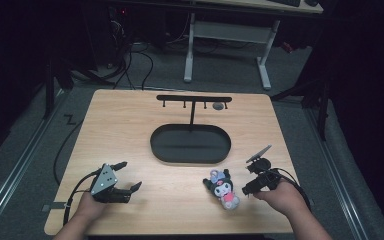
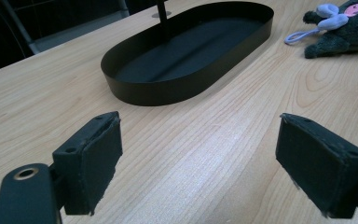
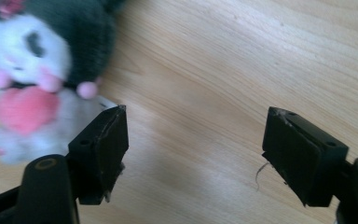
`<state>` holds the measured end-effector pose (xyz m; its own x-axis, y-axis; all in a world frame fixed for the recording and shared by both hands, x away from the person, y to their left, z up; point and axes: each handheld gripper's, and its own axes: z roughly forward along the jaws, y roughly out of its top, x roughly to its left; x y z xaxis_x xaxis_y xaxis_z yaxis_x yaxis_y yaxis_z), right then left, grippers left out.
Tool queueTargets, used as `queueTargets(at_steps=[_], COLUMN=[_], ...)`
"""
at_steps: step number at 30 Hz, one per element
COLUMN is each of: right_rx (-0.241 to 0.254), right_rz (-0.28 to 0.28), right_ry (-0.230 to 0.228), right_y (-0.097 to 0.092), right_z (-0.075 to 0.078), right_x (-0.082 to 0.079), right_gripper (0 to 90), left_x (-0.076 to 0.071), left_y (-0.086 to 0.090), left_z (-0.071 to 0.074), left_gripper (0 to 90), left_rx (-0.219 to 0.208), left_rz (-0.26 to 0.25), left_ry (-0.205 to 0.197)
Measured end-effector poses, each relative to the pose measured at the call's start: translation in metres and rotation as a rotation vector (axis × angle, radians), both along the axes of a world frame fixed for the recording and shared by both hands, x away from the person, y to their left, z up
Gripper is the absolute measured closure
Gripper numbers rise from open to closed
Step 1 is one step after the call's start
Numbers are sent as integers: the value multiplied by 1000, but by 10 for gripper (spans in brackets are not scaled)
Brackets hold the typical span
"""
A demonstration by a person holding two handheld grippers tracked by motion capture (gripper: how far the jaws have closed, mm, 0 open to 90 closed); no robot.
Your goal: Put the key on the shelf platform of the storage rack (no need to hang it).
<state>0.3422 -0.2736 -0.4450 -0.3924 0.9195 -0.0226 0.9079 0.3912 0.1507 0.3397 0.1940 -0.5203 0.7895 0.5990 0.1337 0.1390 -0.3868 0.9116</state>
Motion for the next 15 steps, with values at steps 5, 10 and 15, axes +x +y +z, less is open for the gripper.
queueTargets(at_steps=[5,10,15], right_rx=[39,49,55], right_rz=[50,94,111], right_ry=[-28,-33,-24], right_y=[18,36,47], right_z=[14,17,14], right_x=[-6,-12,-16], right_gripper=[146,143,147], left_x=[0,0,0], left_y=[0,0,0], left_z=[0,0,0], left_gripper=[154,154,154], left_rx=[0,1,-2], left_rz=[1,0,0], left_ry=[0,0,2])
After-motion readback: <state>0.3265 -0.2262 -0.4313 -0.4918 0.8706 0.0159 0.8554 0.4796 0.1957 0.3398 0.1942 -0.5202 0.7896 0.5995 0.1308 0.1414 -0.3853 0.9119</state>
